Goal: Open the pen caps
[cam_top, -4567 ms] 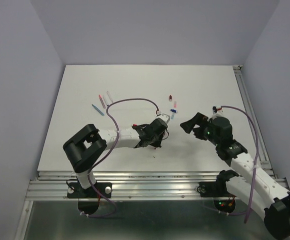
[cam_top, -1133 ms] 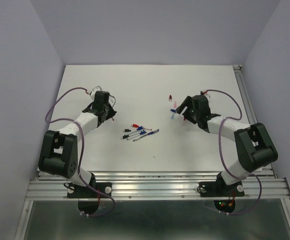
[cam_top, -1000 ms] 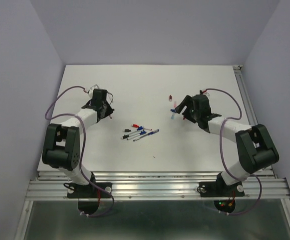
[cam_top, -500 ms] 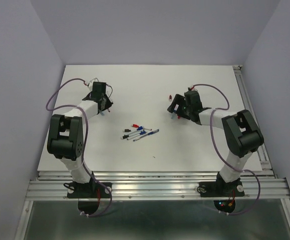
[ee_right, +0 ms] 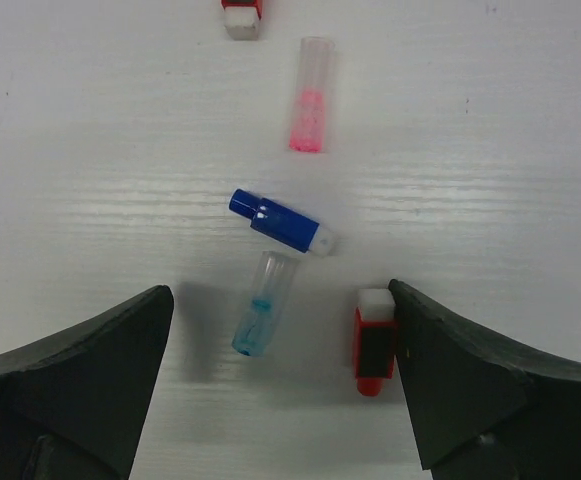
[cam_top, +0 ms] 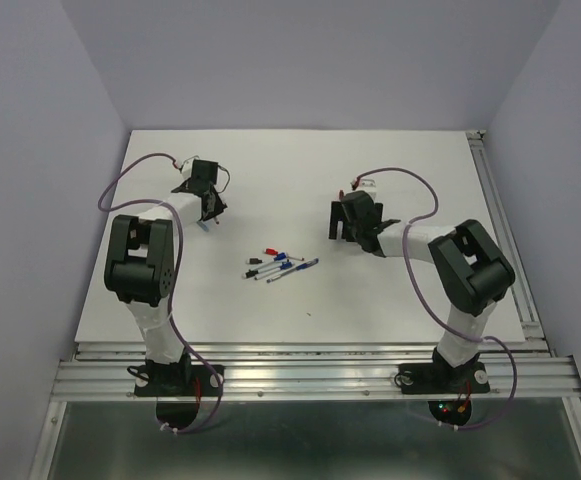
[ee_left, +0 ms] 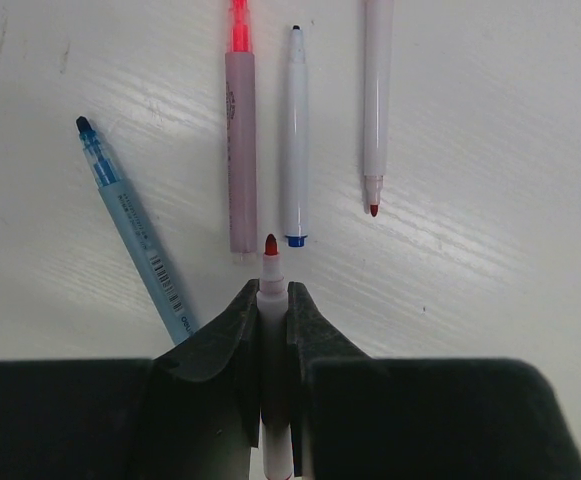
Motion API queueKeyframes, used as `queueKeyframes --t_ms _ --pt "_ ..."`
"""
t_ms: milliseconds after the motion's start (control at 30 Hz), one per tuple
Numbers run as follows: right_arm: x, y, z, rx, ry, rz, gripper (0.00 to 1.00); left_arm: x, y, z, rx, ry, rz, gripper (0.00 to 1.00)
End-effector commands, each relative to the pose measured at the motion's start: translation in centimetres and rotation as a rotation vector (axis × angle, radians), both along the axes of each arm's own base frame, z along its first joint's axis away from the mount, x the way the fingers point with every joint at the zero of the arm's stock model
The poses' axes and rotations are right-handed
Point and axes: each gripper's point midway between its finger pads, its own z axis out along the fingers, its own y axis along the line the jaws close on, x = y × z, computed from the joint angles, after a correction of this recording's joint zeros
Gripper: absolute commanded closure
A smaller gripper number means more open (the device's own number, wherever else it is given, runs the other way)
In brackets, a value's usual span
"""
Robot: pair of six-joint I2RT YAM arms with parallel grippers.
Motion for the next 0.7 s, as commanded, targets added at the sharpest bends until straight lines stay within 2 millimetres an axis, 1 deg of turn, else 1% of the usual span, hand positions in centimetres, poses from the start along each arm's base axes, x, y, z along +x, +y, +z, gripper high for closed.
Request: queueKeyframes --t_ms 0,67,100,200,300,367,433,533,567,600,667 --pt "0.6 -1.7 -0.3 -0.184 -0.031 -0.067 0.03 0.8 0.8 1.1 0.032 -0.019 0.014 0.93" --pt "0.7 -1.8 -0.3 -0.188 -0.044 -0.092 0.02 0.8 0.9 1.1 0.033 -0.021 0.016 0.93" --pt "0.7 -1.9 -0.3 -0.194 -0.052 -0.099 0.00 0.9 1.0 1.3 0.037 -0.024 0.018 0.93" --pt "0.8 -2.0 -0.1 -0.200 -0.078 -0.119 0.00 0.9 1.1 1.3 0.045 -0.023 0.019 0.93" --pt "0.8 -1.6 0.2 -0.171 -0.088 -0.109 0.00 1.1 1.2 1.5 0.050 -0.026 0.013 0.93" --pt "0.8 -0.9 0.8 -0.130 -0.098 -0.087 0.00 1.3 1.3 1.3 0.058 -0.019 0.014 0.93" --pt "0.8 -0.2 1.8 -0.082 -0.114 -0.074 0.00 1.6 1.2 1.4 0.058 -0.021 0.009 0.90" --pt "0.6 0.3 2.8 -0.038 -0.125 -0.052 0.00 1.8 1.1 0.8 0.057 0.001 -0.001 0.84" --pt "0.5 0.4 3.7 -0.018 -0.139 -0.052 0.00 1.8 1.0 0.6 0.055 0.006 -0.006 0.83" --pt "0.3 0.4 4.0 -0.008 -0.140 -0.051 0.00 2.0 0.9 0.6 0.053 0.006 -0.011 0.80" --pt "0.0 0.4 4.9 0.019 -0.147 -0.062 0.00 1.8 0.9 0.1 0.056 0.019 -0.012 0.78"
